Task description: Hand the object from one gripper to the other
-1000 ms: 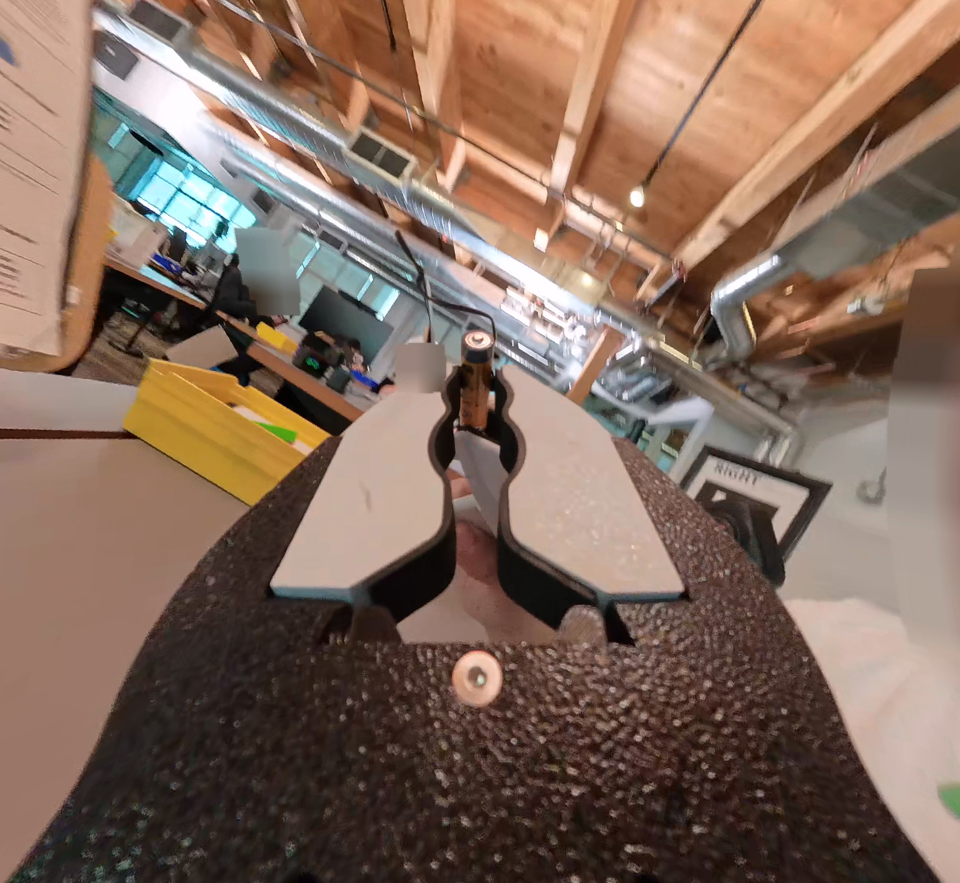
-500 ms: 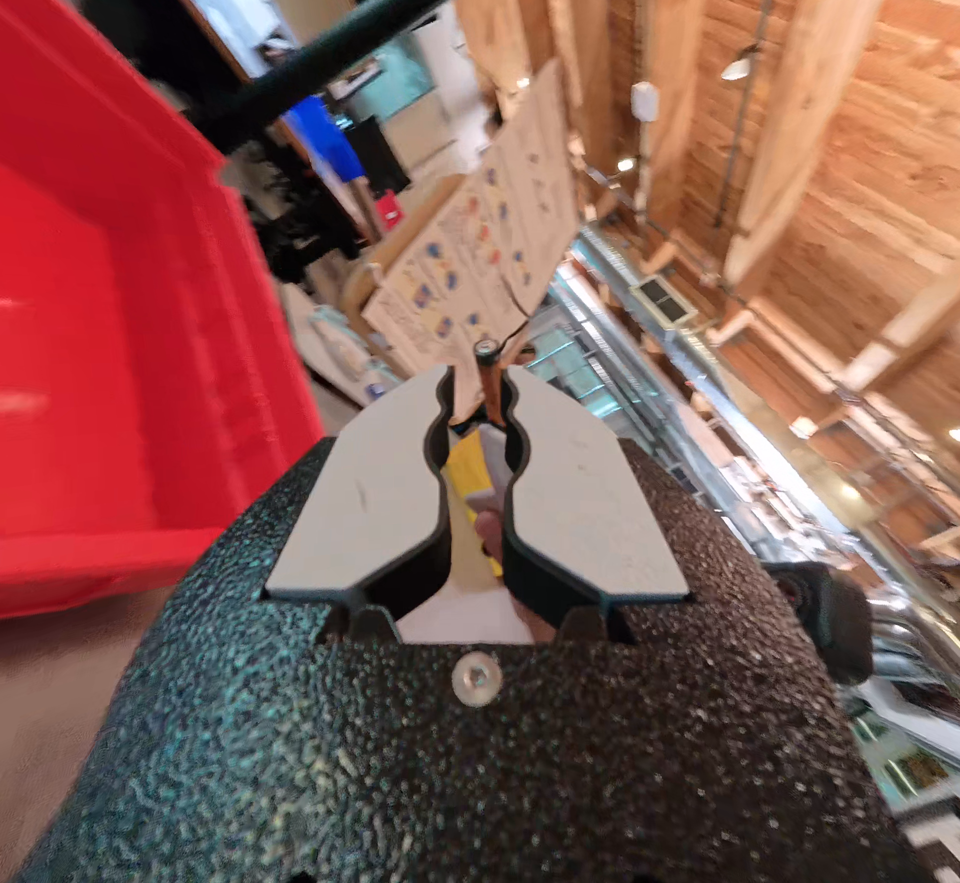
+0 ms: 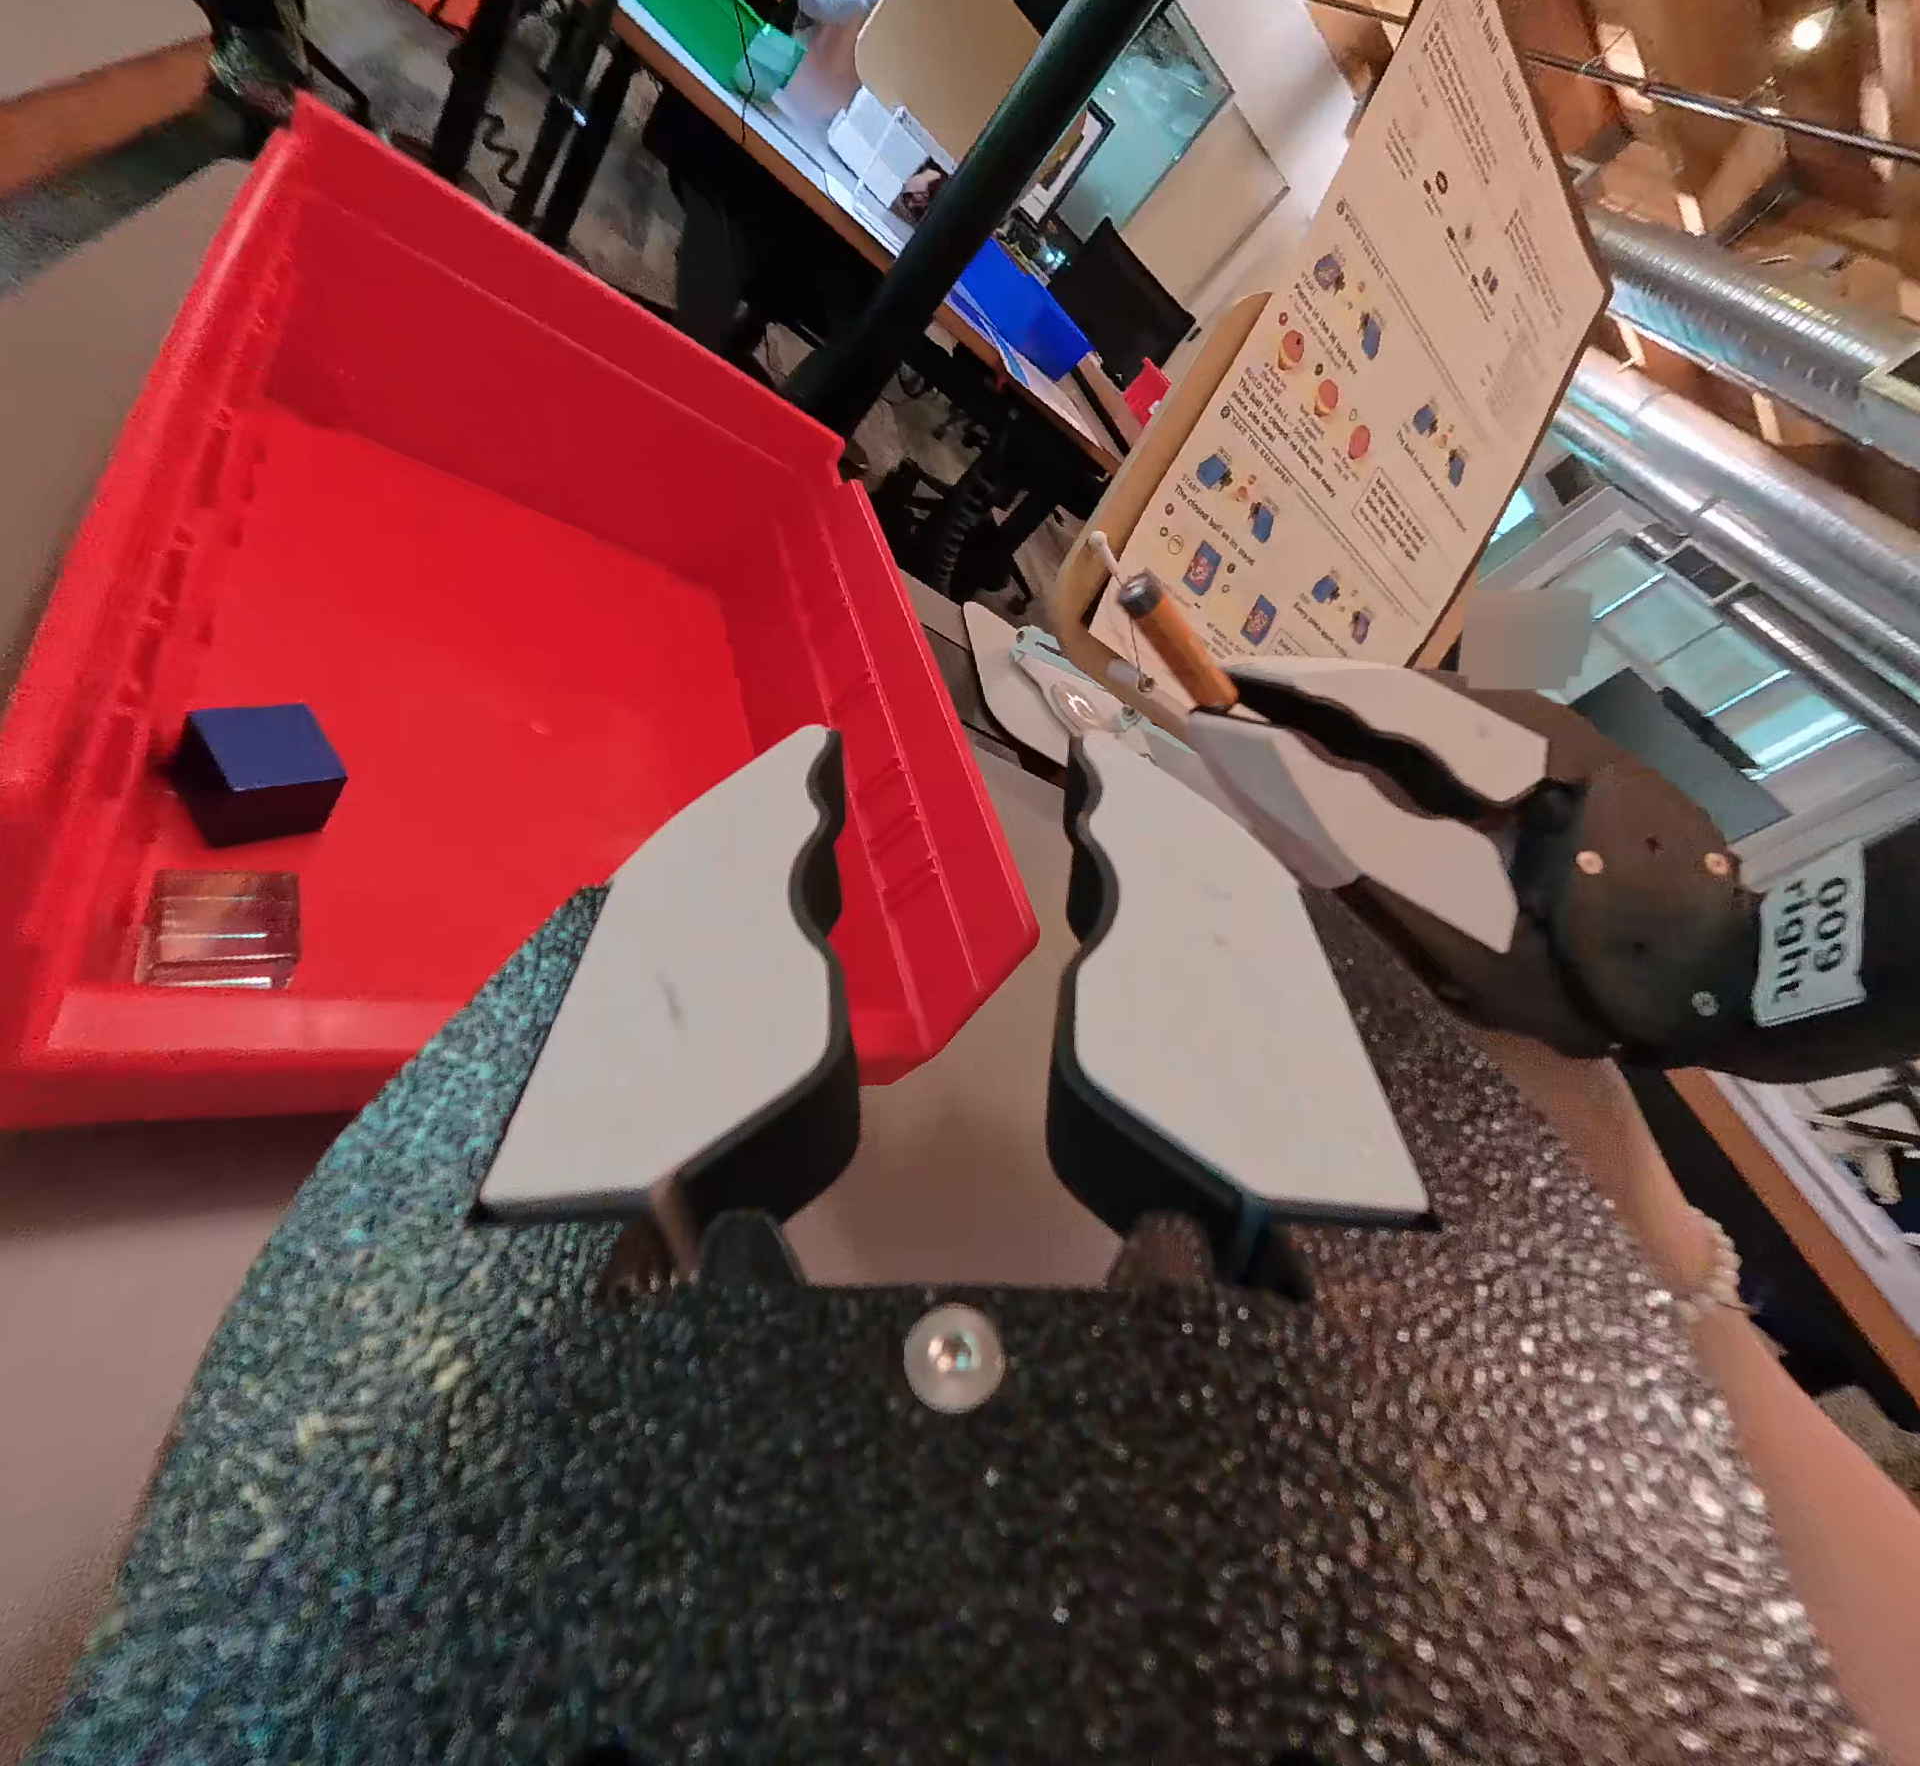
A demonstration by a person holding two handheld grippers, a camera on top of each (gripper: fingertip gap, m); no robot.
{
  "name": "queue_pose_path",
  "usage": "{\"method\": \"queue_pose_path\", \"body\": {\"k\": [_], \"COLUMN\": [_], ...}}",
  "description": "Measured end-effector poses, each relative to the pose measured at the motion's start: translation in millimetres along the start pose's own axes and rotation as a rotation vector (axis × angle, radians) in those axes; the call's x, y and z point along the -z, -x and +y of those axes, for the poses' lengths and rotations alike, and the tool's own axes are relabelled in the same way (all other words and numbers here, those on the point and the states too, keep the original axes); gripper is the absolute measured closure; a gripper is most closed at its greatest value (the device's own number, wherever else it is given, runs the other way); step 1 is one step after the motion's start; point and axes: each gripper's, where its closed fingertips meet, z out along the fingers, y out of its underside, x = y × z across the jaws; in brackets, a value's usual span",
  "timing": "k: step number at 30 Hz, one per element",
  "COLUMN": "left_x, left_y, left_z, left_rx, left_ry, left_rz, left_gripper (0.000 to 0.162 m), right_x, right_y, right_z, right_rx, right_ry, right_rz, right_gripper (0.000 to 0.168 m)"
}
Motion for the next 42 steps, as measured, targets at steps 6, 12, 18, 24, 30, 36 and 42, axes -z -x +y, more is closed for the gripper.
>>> {"method": "queue_pose_path", "body": {"k": [6,12,18,24,30,36,42], "left_x": [25.5,53.7,64.6,77.6,87.9,79.4,58.8], "left_y": [-56.8,-153.0,-218.1,-267.8,-306.6,-324.6,-340.9], "left_z": [-8.6,41.9,151.6,245.5,272.2,275.7,250.5], "left_rx": [-0.294,-0.69,-0.889,-0.992,-1.001,-0.91,-0.583], "left_ry": [-0.061,0.031,0.339,0.536,0.532,0.441,0.235], "left_rz": [0.097,0.426,0.743,0.971,1.081,1.094,1.073], "left_gripper": [0.127,0.123,0.122,0.134,0.15,0.152,0.152], "right_x": [60.4,154.9,246.1,318.7,367.3,383.1,387.4], "right_y": [6.5,47.8,93.2,122.5,132.4,115.5,75.6], "right_z": [-26.8,-15.5,19.1,42.3,47.2,47.8,39.4], "right_rx": [-0.209,-0.379,-0.397,-0.387,-0.413,-0.437,-0.588], "right_ry": [-0.197,-0.319,-0.248,-0.173,-0.177,-0.247,-0.465], "right_rz": [-0.099,-0.333,-0.5,-0.485,-0.43,-0.308,-0.157], "right_gripper": [0.158,0.159,0.158,0.158,0.158,0.158,0.157]}}
